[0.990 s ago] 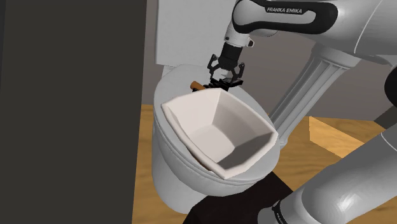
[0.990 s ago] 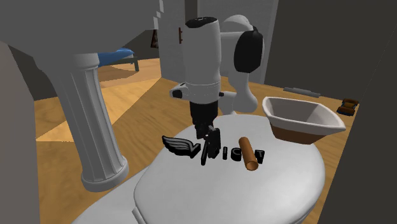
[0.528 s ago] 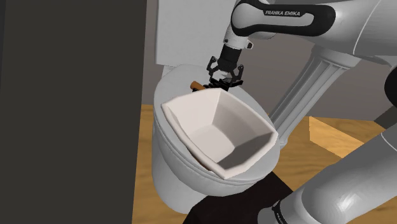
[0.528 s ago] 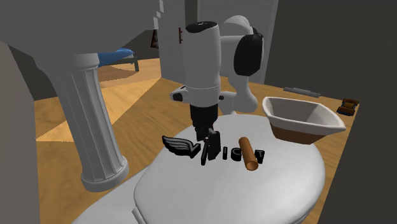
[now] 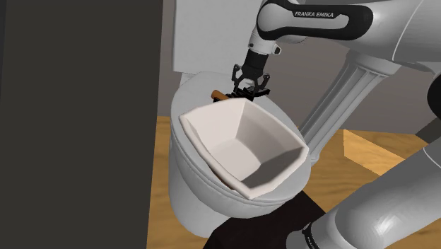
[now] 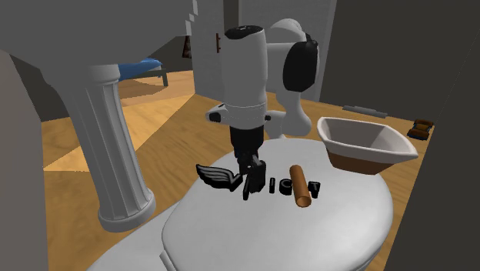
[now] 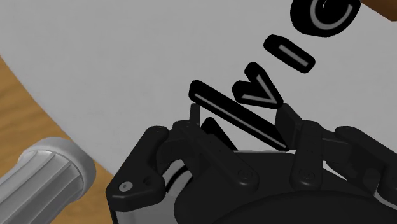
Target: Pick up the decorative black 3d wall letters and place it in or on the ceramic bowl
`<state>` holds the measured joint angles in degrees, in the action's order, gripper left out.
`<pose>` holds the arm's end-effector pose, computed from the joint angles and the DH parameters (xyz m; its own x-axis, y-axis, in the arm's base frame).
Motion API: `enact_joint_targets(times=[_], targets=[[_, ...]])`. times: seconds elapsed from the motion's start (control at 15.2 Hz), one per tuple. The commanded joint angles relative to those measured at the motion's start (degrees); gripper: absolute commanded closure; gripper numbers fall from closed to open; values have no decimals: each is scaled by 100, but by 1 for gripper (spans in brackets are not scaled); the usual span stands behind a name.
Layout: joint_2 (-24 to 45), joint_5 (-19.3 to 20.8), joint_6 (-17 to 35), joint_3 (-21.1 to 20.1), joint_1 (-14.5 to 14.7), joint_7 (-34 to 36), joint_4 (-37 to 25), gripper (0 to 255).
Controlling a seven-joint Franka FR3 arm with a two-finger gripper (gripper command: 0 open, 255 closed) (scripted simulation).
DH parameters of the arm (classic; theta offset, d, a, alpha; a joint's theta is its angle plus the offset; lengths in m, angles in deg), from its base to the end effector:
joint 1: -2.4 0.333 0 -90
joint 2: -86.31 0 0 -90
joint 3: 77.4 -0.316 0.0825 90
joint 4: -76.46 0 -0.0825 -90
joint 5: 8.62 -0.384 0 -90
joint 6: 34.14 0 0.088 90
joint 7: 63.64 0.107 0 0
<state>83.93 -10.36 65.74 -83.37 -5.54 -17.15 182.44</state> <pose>0.5427 -0.0151 0.5295 0.6563 -0.7519 -0.0631 -0.7518 -0.6587 0.0299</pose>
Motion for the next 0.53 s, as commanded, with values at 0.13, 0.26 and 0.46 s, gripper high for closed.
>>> enact_joint_targets(times=[0.13,0.26,0.46], targets=[[2,0,1,2,-1,0,6,255],[0,1,-75,2,-3,0,-68,255],[3,2,-307,3,-4,6,-302,255]])
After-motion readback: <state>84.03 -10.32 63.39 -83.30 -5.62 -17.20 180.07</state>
